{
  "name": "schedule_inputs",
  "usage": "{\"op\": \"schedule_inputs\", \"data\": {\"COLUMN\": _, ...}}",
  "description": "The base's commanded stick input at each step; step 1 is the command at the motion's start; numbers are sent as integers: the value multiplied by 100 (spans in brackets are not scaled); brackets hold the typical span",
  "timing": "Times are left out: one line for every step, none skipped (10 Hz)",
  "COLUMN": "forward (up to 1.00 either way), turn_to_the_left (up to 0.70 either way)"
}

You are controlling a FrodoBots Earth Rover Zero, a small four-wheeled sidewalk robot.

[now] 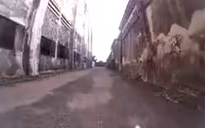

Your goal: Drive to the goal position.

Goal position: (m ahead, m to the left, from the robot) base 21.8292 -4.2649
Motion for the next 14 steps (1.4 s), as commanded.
{"op": "schedule_inputs", "data": {"forward": 70, "turn_to_the_left": 0}}
{"op": "schedule_inputs", "data": {"forward": 70, "turn_to_the_left": 0}}
{"op": "schedule_inputs", "data": {"forward": 70, "turn_to_the_left": 0}}
{"op": "schedule_inputs", "data": {"forward": 70, "turn_to_the_left": 0}}
{"op": "schedule_inputs", "data": {"forward": 70, "turn_to_the_left": 0}}
{"op": "schedule_inputs", "data": {"forward": 70, "turn_to_the_left": 0}}
{"op": "schedule_inputs", "data": {"forward": 70, "turn_to_the_left": 0}}
{"op": "schedule_inputs", "data": {"forward": 70, "turn_to_the_left": 0}}
{"op": "schedule_inputs", "data": {"forward": 70, "turn_to_the_left": 0}}
{"op": "schedule_inputs", "data": {"forward": 70, "turn_to_the_left": 0}}
{"op": "schedule_inputs", "data": {"forward": 70, "turn_to_the_left": 0}}
{"op": "schedule_inputs", "data": {"forward": 70, "turn_to_the_left": 0}}
{"op": "schedule_inputs", "data": {"forward": 70, "turn_to_the_left": 0}}
{"op": "schedule_inputs", "data": {"forward": 70, "turn_to_the_left": 0}}
